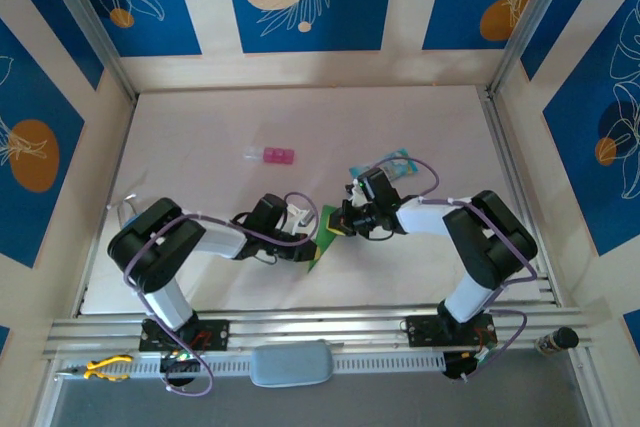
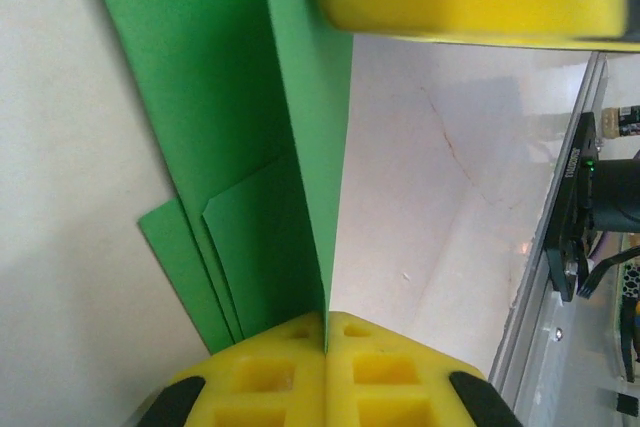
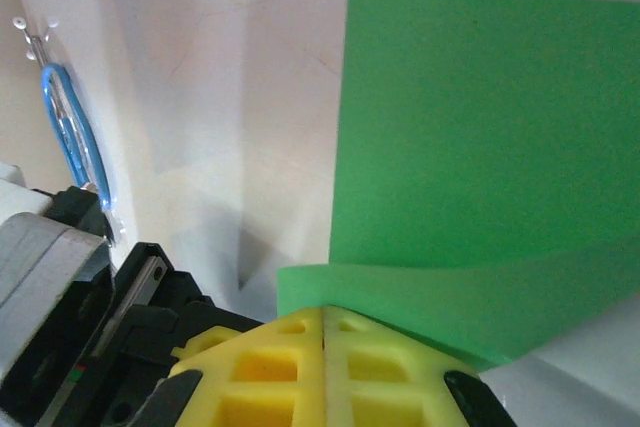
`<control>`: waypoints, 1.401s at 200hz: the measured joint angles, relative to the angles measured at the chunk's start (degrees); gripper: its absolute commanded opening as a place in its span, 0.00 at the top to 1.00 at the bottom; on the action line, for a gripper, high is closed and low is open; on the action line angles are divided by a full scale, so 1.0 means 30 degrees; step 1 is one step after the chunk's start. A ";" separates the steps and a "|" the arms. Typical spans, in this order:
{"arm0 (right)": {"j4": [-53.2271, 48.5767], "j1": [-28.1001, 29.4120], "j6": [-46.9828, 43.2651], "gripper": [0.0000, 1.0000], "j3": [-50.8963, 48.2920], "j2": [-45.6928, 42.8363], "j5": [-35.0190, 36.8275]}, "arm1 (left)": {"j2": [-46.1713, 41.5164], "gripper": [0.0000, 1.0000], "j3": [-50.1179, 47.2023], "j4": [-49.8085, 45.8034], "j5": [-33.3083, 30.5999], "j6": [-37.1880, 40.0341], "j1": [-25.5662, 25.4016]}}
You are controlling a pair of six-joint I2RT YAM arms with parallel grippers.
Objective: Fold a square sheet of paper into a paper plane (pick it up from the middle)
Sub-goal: Fold the wing for the fifth time at the center of the table.
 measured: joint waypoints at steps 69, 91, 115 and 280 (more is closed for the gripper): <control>0.0503 -0.0481 0.0153 0.98 -0.0991 0.0488 0.0488 | 0.0510 1.00 0.0372 -0.0138 0.0933 0.0146 0.0226; 0.0685 -0.0517 0.0146 0.98 -0.1042 0.0539 0.0474 | 0.0568 1.00 0.0503 -0.0379 0.1064 0.0291 0.0233; 0.0940 -0.0532 0.0146 0.98 -0.1137 0.0554 0.0393 | 0.0612 1.00 0.0561 -0.0444 0.1151 0.0452 0.0240; 0.0306 -0.0801 -0.0648 0.94 -0.1064 -0.1137 0.0182 | 0.0648 1.00 -0.1173 0.3752 0.0503 -0.2616 0.0204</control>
